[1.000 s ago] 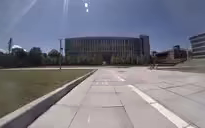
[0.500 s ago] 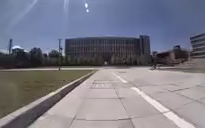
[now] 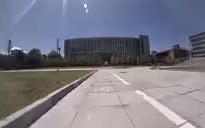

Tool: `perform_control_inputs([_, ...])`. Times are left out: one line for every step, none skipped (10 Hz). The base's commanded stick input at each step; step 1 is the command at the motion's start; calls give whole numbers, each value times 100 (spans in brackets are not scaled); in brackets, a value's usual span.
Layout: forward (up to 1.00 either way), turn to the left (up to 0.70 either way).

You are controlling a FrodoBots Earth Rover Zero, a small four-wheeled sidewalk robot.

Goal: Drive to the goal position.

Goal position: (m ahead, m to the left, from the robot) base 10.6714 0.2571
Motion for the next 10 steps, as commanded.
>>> perform_control_inputs([70,0])
perform_control_inputs([70,0])
perform_control_inputs([70,0])
perform_control_inputs([70,0])
perform_control_inputs([70,0])
perform_control_inputs([70,0])
perform_control_inputs([70,0])
perform_control_inputs([70,0])
perform_control_inputs([70,0])
perform_control_inputs([70,0])
